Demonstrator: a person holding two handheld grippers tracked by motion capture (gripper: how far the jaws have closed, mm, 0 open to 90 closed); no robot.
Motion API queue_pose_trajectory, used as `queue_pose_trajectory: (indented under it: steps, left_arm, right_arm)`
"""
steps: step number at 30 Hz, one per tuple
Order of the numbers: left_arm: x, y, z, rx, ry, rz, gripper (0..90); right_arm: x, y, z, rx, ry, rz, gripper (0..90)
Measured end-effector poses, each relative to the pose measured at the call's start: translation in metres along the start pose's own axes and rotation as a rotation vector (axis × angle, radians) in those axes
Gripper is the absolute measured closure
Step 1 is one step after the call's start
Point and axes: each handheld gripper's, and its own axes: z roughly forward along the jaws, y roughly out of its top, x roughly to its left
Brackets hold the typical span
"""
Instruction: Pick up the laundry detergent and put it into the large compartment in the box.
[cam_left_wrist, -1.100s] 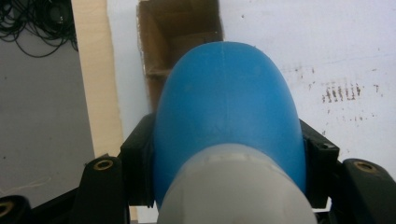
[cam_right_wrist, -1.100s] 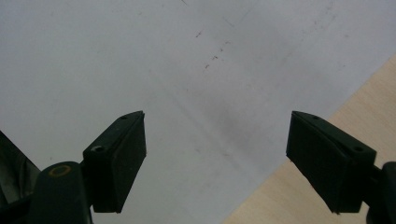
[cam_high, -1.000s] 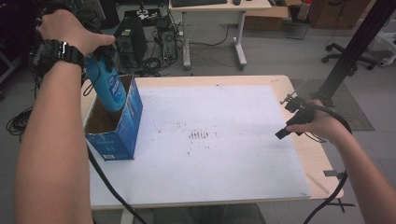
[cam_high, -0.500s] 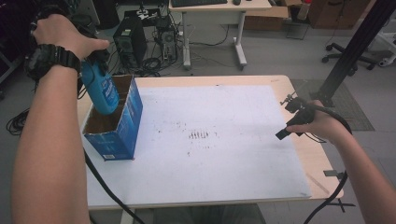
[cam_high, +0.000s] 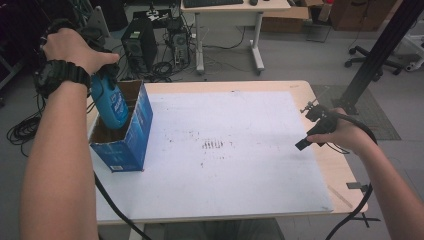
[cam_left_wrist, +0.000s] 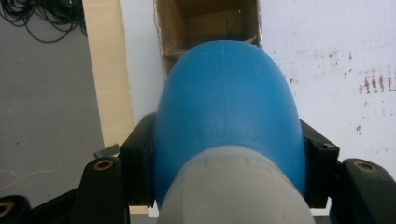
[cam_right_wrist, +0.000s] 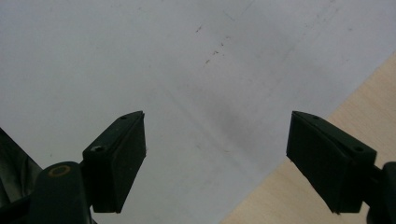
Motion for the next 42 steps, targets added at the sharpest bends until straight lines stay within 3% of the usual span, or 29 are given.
queue_pose_trajectory:
  steps: [28,42]
  left_arm:
    - [-0.002,-0.011,0.045,0.037,-0.028,0.007,37.7]
    - [-0.002,-0.013,0.057,0.051,-0.033,0.011,37.7]
  right_arm:
    - [0.006,0.002,0.000,-0.003,0.004,-0.015,20.3]
    - [0.007,0.004,0.001,0.000,0.003,-0.017,20.3]
